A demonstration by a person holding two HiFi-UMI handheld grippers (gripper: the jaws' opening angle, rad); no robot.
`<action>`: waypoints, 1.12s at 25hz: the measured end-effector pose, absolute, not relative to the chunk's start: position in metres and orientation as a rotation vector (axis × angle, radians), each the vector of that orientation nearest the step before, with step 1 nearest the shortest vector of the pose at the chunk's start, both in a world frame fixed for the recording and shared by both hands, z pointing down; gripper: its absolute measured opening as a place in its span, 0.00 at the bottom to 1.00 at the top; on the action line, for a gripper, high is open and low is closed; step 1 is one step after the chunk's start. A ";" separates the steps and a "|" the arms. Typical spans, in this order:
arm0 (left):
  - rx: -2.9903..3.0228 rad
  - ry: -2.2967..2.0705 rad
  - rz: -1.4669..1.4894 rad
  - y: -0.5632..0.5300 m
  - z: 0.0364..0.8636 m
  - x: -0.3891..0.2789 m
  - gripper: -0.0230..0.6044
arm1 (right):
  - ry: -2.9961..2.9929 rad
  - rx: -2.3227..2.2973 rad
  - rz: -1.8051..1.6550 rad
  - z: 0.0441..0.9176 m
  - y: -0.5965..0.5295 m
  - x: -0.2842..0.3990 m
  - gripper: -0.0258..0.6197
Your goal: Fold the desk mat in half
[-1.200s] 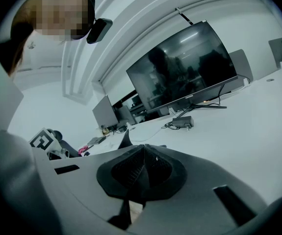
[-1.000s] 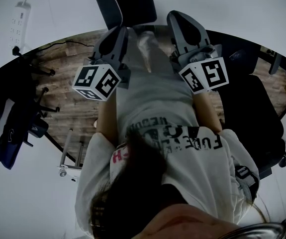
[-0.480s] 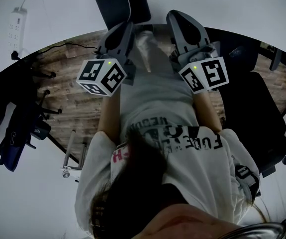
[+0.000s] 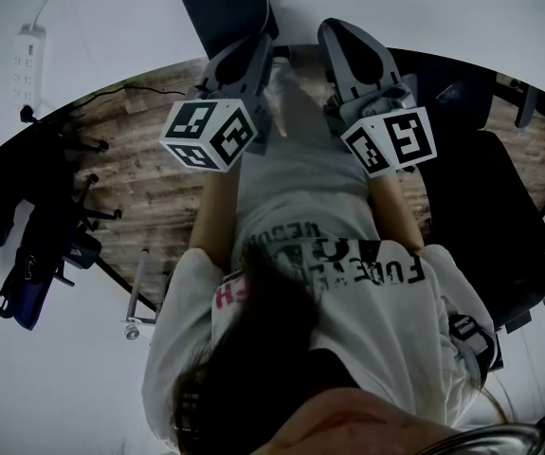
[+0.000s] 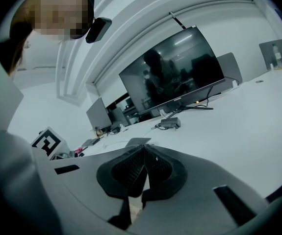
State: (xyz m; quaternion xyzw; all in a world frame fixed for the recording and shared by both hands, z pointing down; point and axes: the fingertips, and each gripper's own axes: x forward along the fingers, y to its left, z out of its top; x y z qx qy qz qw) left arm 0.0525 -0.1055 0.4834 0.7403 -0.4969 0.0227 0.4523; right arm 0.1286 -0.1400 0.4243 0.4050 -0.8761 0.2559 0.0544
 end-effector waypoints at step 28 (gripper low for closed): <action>1.795 -1.112 0.259 -0.116 0.535 0.113 0.06 | -2.640 1.259 0.790 0.428 -0.143 0.143 0.04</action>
